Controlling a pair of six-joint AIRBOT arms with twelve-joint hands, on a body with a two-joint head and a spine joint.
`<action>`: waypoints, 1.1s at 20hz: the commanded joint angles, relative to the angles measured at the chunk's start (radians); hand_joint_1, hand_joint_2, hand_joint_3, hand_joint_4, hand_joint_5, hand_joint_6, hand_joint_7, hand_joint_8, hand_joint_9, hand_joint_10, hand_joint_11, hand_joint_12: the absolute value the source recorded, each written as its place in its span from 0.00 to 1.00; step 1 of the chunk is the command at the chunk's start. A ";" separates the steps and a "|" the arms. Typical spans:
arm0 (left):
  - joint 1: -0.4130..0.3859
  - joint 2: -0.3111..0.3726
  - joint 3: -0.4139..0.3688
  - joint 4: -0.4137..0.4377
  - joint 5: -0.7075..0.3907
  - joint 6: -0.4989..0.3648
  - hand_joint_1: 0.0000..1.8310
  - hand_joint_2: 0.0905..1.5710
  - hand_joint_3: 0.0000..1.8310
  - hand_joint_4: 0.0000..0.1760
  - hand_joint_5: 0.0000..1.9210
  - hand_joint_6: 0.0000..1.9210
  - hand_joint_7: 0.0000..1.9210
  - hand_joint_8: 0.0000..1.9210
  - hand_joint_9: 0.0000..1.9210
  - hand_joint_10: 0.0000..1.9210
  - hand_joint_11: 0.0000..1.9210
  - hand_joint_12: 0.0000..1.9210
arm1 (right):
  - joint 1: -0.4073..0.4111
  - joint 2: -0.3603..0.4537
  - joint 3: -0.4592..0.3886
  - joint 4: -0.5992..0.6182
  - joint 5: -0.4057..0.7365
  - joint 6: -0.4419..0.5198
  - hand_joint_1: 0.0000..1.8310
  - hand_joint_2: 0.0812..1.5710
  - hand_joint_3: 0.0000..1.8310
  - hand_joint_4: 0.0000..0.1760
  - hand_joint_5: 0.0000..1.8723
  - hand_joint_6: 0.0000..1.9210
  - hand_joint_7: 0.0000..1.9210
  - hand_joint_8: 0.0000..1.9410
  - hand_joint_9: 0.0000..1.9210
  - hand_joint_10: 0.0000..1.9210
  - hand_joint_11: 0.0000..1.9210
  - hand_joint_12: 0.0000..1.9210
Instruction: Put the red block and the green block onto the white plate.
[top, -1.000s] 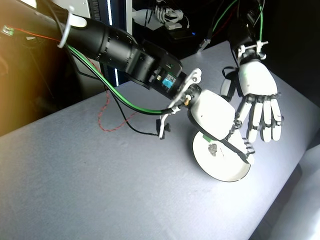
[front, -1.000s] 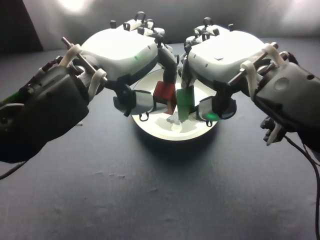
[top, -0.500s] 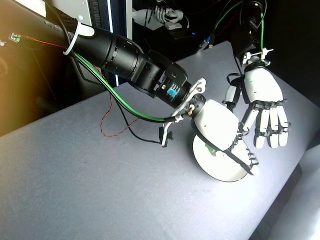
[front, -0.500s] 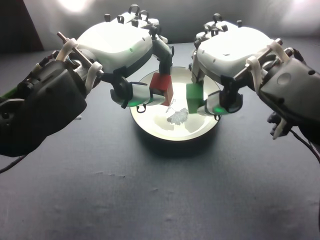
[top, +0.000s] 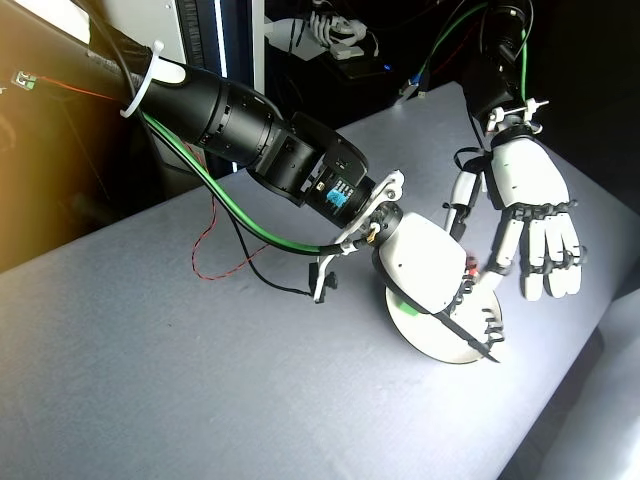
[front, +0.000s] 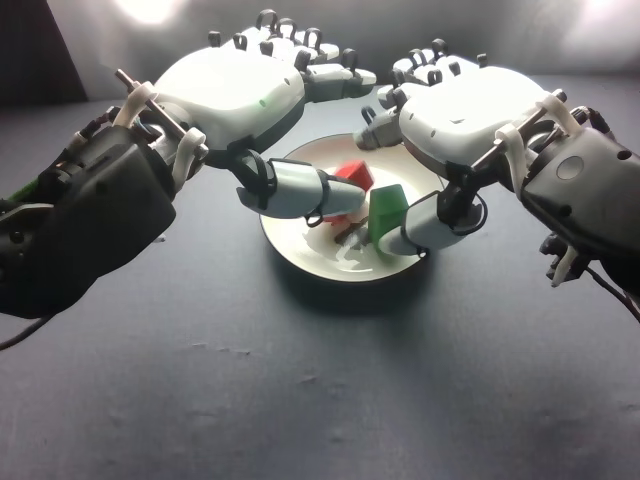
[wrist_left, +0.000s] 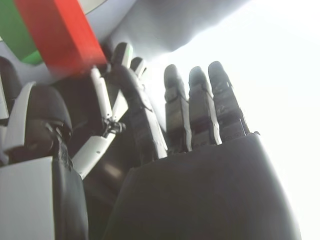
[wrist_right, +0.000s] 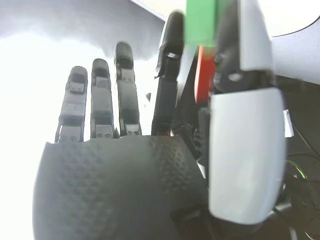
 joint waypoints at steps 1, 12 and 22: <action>-0.005 0.009 0.003 0.028 -0.113 -0.006 0.15 0.67 0.01 0.00 0.13 0.00 0.08 0.00 0.07 0.00 0.00 0.21 | 0.001 0.016 0.001 -0.054 0.065 0.004 0.35 0.51 0.00 0.57 0.11 0.00 0.04 0.00 0.00 0.00 0.00 0.00; 0.042 0.153 -0.134 0.256 0.002 -0.172 0.00 0.77 0.00 0.00 0.08 0.00 0.06 0.00 0.04 0.00 0.01 0.02 | 0.085 0.206 -0.059 -0.054 -0.185 0.002 0.07 0.65 0.01 0.00 0.00 0.00 0.00 0.00 0.00 0.00 0.00 0.00; 0.154 0.502 -0.372 1.318 -0.089 -1.067 0.00 0.78 0.00 0.00 0.07 0.00 0.05 0.00 0.03 0.00 0.00 0.02 | 0.167 0.401 0.037 -0.052 -0.773 0.235 0.01 0.70 0.01 0.00 0.00 0.00 0.01 0.00 0.00 0.00 0.00 0.00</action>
